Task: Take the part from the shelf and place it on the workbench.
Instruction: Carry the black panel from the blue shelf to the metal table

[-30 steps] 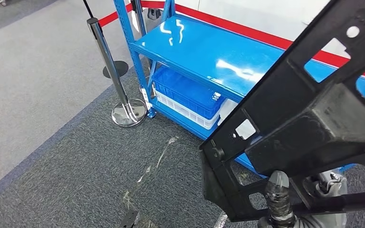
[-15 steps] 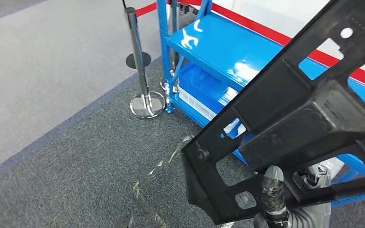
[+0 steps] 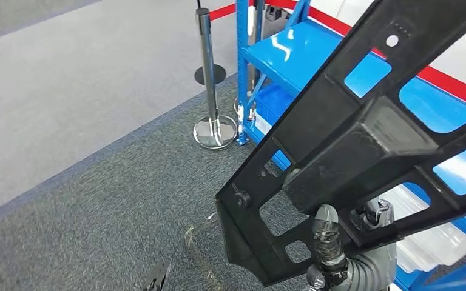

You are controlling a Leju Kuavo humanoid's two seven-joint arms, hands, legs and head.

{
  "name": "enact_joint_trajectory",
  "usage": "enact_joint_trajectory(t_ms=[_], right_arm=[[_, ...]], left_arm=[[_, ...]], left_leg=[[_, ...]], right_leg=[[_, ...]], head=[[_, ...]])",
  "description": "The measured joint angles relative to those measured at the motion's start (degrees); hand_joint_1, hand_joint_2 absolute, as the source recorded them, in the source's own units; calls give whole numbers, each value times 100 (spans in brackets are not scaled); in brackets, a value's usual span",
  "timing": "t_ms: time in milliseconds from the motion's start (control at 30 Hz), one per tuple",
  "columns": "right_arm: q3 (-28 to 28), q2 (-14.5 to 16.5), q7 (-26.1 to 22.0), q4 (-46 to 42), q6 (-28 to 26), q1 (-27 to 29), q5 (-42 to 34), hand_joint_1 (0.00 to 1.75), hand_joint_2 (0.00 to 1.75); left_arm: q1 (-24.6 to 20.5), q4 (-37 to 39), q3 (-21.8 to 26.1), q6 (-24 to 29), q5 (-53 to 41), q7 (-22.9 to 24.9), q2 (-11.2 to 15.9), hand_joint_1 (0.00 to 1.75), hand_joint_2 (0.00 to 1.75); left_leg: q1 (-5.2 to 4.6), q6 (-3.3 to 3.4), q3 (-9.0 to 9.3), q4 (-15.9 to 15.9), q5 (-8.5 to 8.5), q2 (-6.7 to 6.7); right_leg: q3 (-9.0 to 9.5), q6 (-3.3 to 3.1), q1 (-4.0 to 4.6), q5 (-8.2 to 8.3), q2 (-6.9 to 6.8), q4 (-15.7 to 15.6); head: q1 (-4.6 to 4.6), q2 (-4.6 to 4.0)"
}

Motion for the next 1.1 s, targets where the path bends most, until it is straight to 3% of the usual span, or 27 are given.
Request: enact_joint_trajectory(t_ms=[67, 100, 167, 233, 300, 367, 400, 467, 533, 567, 600, 633, 667, 733, 800, 867, 900, 967, 1033, 1100], right_arm=[[0, 1, -36, 26, 76, -2, -148, 175, 175], [0, 3, -60, 45, 110, -8, -203, 175, 175], [0, 13, -95, 79, 148, -31, -256, 175, 175], [0, 29, -104, 97, 157, -53, -271, 175, 175], [0, 38, -110, 114, 172, -66, -292, 175, 175], [0, 39, -120, 137, 220, -89, -354, 175, 175], [0, 40, -133, 150, 258, -110, -403, 175, 175], [0, 41, -177, 174, 345, -161, -499, 175, 175], [1, 42, -203, 218, 419, -189, -576, 175, 175], [1, 42, -205, 250, 446, -198, -611, 175, 175], [3, 42, -205, 286, 466, -212, -644, 175, 175], [9, 44, -207, 320, 486, -238, -679, 175, 175], [17, 48, -211, 349, 504, -273, -714, 175, 175], [54, 69, -226, 399, 544, -359, -782, 175, 175], [89, 98, -251, 448, 568, -421, -830, 175, 175], [113, 122, -273, 492, 574, -465, -847, 175, 175], [124, 138, -280, 510, 574, -488, -849, 175, 175], [148, 174, -290, 534, 573, -522, -849, 175, 175], [173, 196, -292, 556, 572, -532, -850, 175, 175], [196, 202, -292, 588, 572, -533, -854, 175, 175]], left_arm=[[-147, -7, 4, 104, 16, 82, -17, 0, 175], [-200, -9, 6, 142, 26, 120, -24, 0, 175], [-278, -10, 8, 182, 38, 166, -28, 0, 175], [-349, -11, 8, 193, 38, 178, -28, 0, 175], [-408, -15, 10, 205, 46, 179, -31, 0, 175], [-434, -19, 15, 254, 67, 220, -34, 0, 175], [-452, -19, 16, 289, 82, 265, -37, 0, 175], [-546, -19, 17, 354, 113, 395, -45, 0, 175], [-681, -19, 17, 385, 141, 515, -52, 0, 175], [-741, -19, 19, 389, 158, 567, -54, 0, 175], [-792, -19, 21, 390, 177, 614, -54, 0, 175], [-841, -19, 22, 391, 201, 663, -54, 0, 175], [-888, -19, 23, 392, 219, 710, -54, 0, 175], [-989, -19, 26, 394, 247, 800, -53, 0, 175], [-1078, -19, 33, 394, 256, 857, -50, 0, 175], [-1116, -18, 41, 395, 262, 875, -31, 0, 175], [-1120, -17, 43, 397, 266, 875, -19, 0, 175], [-1144, -16, 43, 398, 275, 875, 1, 0, 175], [-1173, -17, 43, 397, 280, 875, -5, 0, 175], [-1175, -17, 43, 397, 284, 875, -5, 0, 175]], left_leg=[[38, -40, -297, 577, -171, 79], [50, -48, -318, 604, -109, 95], [59, -32, -39, 28, 263, 179], [5, 21, 316, -687, 509, 375], [-56, 89, 424, -935, 515, 454], [-50, 163, 435, -990, 543, 351], [-36, 198, 458, -1031, 563, 295], [-4, 297, 504, -1101, 606, 190], [-14, 353, 503, -1105, 617, 73], [-20, 357, 500, -1099, 616, -1], [-25, 358, 500, -1087, 615, -75], [-29, 357, 500, -1068, 610, -150], [-29, 352, 500, -1044, 602, -223], [-35, 320, 468, -969, 569, -353], [-32, 259, 398, -922, 556, -464], [-15, 191, 349, -932, 573, -558], [-20, 159, 332, -908, 559, -510], [-23, 87, 178, -603, 395, -250], [13, 15, -162, 64, 103, 11], [62, -36, -443, 541, -1, 78]], right_leg=[[1, -11, 6, -7, -138, 0], [5, -12, 6, -11, -197, 0], [28, 0, 5, -25, -292, -1], [57, 32, 23, -38, -373, -14], [82, 82, 49, -36, -456, -50], [115, 147, 59, -40, -535, -91], [120, 177, 55, -73, -487, -65], [-30, 208, 45, -282, -239, 291], [-392, 205, 53, -587, -14, 1015], [-567, 207, 61, -668, 19, 1324], [-664, 209, 68, -643, 34, 1459], [-655, 206, 71, -509, 42, 1373], [-552, 198, 69, -303, 59, 1099], [-244, 183, 48, 36, 243, 356], [-97, 171, 36, 112, 403, 5], [-80, 134, 35, 116, 347, -27], [-61, 104, 27, 126, 294, -57], [-11, 44, -6, 140, 158, -116], [15, 13, -3, 127, 18, -130], [27, 12, -6, 104, -110, -128]], head=[[1, 0], [-1, 0], [-3, 0], [-4, 0], [2, 0], [7, 0], [12, 0], [32, 0], [54, 0], [61, 0], [65, 0], [65, 0], [66, 0], [68, 0], [72, 0], [81, 0], [82, 0], [44, 0], [7, 0], [5, 0]])
